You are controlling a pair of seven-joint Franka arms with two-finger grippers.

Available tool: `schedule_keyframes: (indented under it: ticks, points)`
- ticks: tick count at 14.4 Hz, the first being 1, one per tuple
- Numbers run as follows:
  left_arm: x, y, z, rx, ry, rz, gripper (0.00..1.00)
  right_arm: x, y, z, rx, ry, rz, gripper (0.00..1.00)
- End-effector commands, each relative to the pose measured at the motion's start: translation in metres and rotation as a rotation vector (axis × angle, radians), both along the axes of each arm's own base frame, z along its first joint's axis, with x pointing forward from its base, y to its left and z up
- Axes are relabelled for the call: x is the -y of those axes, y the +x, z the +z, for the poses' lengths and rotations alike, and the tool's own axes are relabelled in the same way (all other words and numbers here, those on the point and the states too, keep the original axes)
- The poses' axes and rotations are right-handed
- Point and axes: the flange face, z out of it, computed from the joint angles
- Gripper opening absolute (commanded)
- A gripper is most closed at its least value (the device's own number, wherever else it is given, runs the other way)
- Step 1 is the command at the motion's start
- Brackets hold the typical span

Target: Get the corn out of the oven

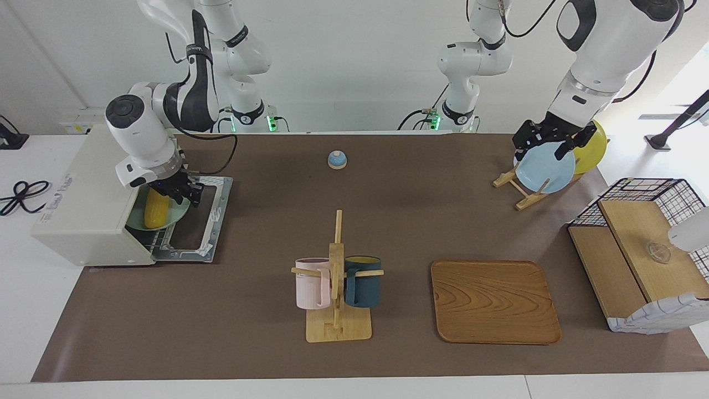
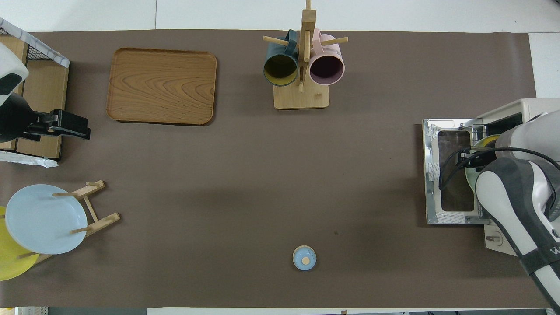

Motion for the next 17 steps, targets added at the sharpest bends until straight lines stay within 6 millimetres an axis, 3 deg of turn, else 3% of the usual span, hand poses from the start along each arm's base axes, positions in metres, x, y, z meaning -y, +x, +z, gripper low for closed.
schedule_keyframes:
  ticks: [1, 10, 12, 14, 17]
  points:
    - [0.001, -0.006, 0.001, 0.016, 0.004, -0.003, 1.0, 0.002, -0.006, -0.004, 0.01, -0.008, 0.025, 0.44]
    - [0.004, -0.006, 0.001, 0.018, 0.004, -0.006, 1.0, 0.0, -0.017, -0.019, 0.041, -0.007, 0.035, 0.29]
    - [0.003, -0.006, 0.002, 0.019, 0.002, -0.006, 1.0, 0.001, -0.017, -0.019, 0.041, -0.007, 0.035, 0.21]
    - [0.003, -0.005, 0.002, 0.021, 0.002, -0.006, 1.0, 0.001, -0.017, -0.019, 0.039, -0.005, 0.068, 0.0]
    - [0.003, -0.004, 0.002, 0.029, 0.003, -0.006, 1.0, -0.009, -0.012, -0.013, 0.029, -0.005, 0.091, 0.0]
